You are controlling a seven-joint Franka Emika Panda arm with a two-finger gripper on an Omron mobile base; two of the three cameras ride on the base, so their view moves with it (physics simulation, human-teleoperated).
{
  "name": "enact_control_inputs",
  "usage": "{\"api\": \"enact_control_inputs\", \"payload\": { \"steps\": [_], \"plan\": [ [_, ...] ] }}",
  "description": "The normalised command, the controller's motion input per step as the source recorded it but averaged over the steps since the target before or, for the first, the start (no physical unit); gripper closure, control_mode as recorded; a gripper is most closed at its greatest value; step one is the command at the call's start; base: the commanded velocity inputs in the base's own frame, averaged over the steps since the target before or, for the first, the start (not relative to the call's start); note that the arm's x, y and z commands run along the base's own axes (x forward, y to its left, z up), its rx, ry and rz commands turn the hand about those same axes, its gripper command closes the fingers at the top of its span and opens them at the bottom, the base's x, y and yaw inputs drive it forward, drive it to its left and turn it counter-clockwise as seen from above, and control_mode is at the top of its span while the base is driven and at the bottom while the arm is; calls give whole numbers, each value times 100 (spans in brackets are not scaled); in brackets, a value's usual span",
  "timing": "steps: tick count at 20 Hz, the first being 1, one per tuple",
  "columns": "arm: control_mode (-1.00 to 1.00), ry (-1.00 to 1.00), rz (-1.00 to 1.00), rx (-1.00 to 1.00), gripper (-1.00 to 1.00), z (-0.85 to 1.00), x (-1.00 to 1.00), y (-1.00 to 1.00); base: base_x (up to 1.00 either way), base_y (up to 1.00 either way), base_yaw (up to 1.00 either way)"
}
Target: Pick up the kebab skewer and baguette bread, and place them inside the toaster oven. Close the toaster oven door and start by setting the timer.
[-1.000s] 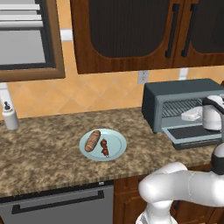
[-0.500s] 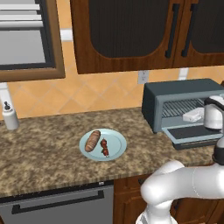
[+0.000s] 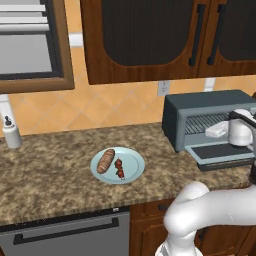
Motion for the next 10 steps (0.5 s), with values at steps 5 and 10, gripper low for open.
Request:
{"api": "enact_control_inputs", "payload": {
  "steps": [5, 10],
  "plan": [
    [-100, 0, 0, 0, -100, -17, 15, -2, 0, 0, 0],
    [-100, 1, 0, -7, -100, -59, -48, -23, 0, 0, 0]
  ]
}}
